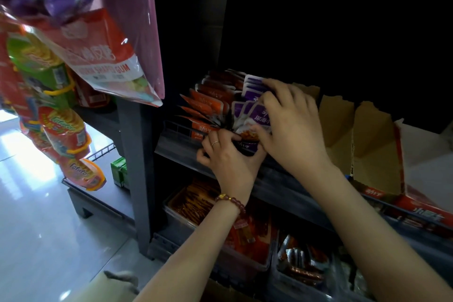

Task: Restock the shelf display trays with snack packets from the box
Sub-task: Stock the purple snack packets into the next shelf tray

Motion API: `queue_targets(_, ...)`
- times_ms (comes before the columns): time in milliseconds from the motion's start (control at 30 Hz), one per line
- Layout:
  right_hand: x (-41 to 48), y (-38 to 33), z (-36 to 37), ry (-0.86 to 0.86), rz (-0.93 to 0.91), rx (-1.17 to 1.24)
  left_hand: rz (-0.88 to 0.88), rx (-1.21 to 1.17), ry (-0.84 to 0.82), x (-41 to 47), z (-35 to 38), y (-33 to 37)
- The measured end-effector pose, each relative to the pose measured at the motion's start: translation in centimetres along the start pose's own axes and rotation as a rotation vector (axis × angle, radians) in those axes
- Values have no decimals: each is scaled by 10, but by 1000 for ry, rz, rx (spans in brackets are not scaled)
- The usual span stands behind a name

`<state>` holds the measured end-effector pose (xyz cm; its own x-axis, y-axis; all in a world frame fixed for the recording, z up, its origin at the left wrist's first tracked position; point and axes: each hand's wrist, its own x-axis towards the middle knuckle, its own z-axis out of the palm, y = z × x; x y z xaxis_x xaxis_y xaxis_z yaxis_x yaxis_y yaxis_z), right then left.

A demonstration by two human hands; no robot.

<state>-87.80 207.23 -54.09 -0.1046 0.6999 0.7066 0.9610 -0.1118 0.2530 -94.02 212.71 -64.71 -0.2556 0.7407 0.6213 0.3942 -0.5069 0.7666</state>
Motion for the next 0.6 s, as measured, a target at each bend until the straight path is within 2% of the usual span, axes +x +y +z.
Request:
queue_targets(200, 3, -9, 1, 21, 37, -91, -33, -106, 11, -2, -3, 6)
queue_targets(333, 5, -13, 2, 7, 49, -96, -44, -78, -7, -2, -5, 8)
queue_targets(500, 5, -3, 1, 22, -10, -22, 12, 12, -27, -1, -2, 0)
queue_targets(600, 2, -1, 2, 20, 16, 96, 15, 47, -46, 0, -2, 0)
